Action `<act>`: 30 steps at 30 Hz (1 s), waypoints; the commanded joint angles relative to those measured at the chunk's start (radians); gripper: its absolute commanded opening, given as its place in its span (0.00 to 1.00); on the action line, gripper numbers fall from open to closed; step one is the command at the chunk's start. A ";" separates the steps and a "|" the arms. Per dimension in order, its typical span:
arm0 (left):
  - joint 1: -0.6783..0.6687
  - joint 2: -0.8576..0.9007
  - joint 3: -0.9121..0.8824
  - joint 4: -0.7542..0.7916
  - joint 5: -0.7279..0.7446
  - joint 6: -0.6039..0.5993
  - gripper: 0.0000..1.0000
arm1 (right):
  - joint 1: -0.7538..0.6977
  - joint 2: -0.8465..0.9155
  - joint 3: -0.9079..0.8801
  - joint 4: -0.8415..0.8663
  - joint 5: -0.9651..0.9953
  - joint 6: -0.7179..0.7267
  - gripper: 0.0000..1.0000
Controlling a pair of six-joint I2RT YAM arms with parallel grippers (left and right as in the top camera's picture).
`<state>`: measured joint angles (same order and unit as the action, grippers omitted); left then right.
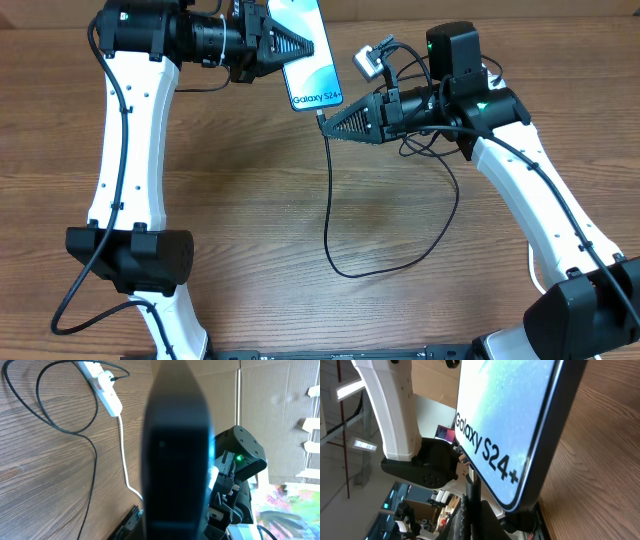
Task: Plug charger to phone and switch on socket
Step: 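Align the USB-C plug with the phone's bottom port using the right gripper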
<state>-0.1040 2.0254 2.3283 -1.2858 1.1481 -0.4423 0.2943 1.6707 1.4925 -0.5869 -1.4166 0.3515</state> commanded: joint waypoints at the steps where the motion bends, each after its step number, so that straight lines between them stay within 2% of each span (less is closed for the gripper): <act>1: 0.000 -0.002 0.001 0.003 0.057 0.016 0.04 | -0.006 -0.021 0.014 0.010 -0.016 0.001 0.04; 14: 0.000 -0.002 0.000 -0.002 0.076 0.016 0.04 | -0.010 -0.021 0.014 0.016 -0.014 0.001 0.04; 30: 0.000 -0.002 0.001 -0.005 0.076 0.016 0.04 | -0.011 -0.021 0.014 0.085 0.003 0.067 0.04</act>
<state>-0.0982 2.0254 2.3283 -1.2865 1.1793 -0.4427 0.2935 1.6707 1.4925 -0.5159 -1.4261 0.4141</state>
